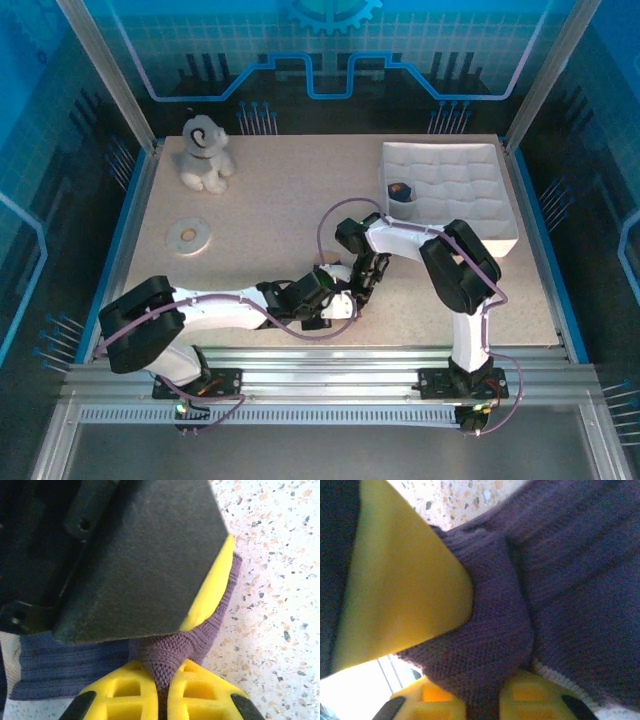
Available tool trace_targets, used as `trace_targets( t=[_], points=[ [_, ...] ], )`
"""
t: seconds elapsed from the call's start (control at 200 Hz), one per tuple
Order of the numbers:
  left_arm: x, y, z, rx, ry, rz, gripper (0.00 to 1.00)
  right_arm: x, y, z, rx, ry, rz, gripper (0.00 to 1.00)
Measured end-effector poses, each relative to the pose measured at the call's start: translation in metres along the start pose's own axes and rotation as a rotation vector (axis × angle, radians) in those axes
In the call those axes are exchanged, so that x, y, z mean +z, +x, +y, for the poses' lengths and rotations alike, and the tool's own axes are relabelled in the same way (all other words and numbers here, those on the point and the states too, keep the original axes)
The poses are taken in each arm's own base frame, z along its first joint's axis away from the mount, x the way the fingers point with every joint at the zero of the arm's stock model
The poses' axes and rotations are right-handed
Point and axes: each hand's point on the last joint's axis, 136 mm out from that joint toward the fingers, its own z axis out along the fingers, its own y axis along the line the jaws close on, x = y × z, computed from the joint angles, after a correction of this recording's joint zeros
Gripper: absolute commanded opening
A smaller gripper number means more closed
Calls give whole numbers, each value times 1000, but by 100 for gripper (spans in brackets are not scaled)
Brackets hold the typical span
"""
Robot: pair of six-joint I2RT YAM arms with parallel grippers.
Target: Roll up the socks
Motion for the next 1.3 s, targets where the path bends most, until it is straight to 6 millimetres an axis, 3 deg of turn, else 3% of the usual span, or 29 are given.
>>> trace_targets(
  t=[0.19,0.75,1.071,1.301],
  points=[
    [1,-4,-3,-122,3,52,0,-2,4,-2,9,31,-33,34],
    [8,-14,0,-547,85,-44,0,-22,17,-24,96,182,-159,40],
    [9,-4,-1,-716,167,-58,0,-71,20,-29,109,348,-379,43],
    [9,0,1,-823,222,-75,0,-91,23,-23,42,469,-511,45]
  ],
)
